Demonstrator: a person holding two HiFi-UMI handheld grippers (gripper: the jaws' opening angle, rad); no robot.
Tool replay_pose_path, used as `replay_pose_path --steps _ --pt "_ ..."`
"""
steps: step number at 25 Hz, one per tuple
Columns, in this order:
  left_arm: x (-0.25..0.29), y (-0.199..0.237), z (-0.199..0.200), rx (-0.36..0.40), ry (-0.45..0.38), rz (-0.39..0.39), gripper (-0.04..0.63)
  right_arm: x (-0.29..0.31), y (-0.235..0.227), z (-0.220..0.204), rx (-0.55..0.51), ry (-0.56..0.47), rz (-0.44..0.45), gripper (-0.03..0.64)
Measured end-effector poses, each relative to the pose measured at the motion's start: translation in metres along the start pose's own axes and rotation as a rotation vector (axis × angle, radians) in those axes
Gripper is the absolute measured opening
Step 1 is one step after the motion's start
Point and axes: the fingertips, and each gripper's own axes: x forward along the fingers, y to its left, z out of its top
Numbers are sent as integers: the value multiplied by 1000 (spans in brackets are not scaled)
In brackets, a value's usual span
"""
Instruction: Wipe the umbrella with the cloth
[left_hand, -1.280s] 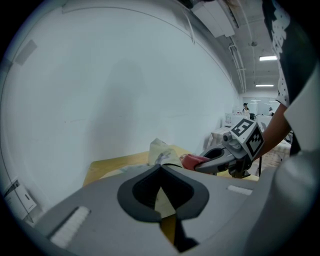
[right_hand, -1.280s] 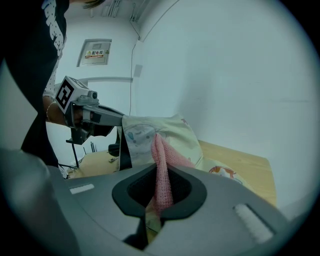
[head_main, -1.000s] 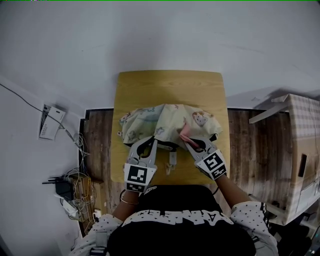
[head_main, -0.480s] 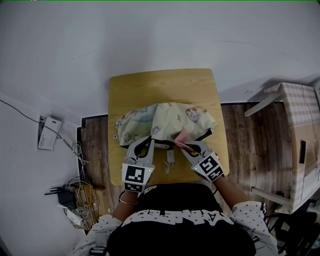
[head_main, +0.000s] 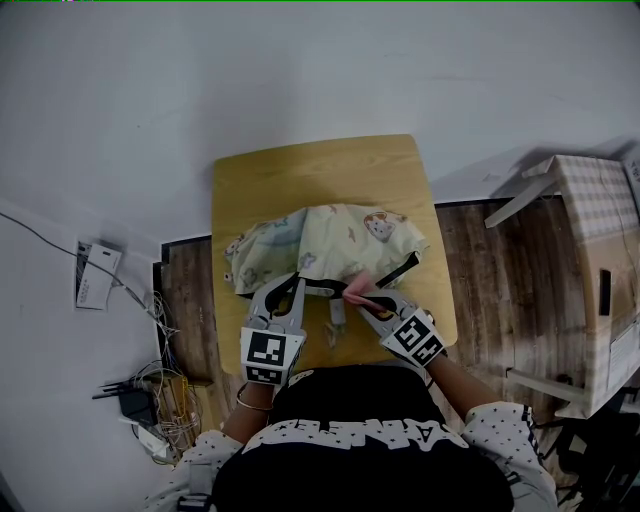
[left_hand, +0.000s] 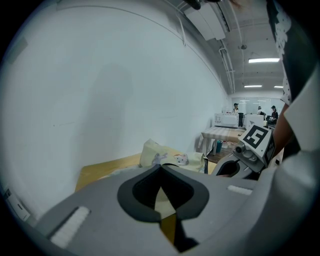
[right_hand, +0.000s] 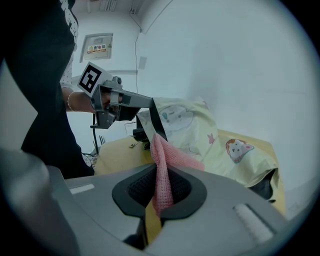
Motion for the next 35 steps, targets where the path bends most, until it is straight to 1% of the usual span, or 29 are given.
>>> replay_pose_path --steps 3,7,10,12,15,18,22,24,28,32,35 --pt "1 -1 0 -1 2 2 -2 -5 0 1 -1 -18 0 32" --pt "1 -1 -1 -4 8 11 -2 -18 -12 19 -2 -95 -14 32" --pt "3 0 0 -15 6 22 -2 -28 -34 39 16 -158 -54 32" --pt "4 0 0 -24 7 27 -2 -33 -52 51 4 -183 -90 32" --pt "3 0 1 -34 6 41 -2 -38 -78 67 -9 -211 -143 32" --pt "3 1 2 -46 2 57 -2 -41 -98 81 -26 -213 -174 32" --pt "3 3 3 -67 -2 79 -2 -39 -120 99 -86 -226 -203 32" --pt "3 3 3 -71 -3 88 -2 -37 -129 104 -126 -216 -212 32" --pt "3 7 3 -77 -5 106 -2 -27 -143 109 -197 -180 -199 32" --pt "3 8 3 -91 3 115 -2 -16 -160 100 -269 -106 -191 32" --pt "2 9 1 -100 16 119 -2 -9 -165 88 -297 -52 -173 32"
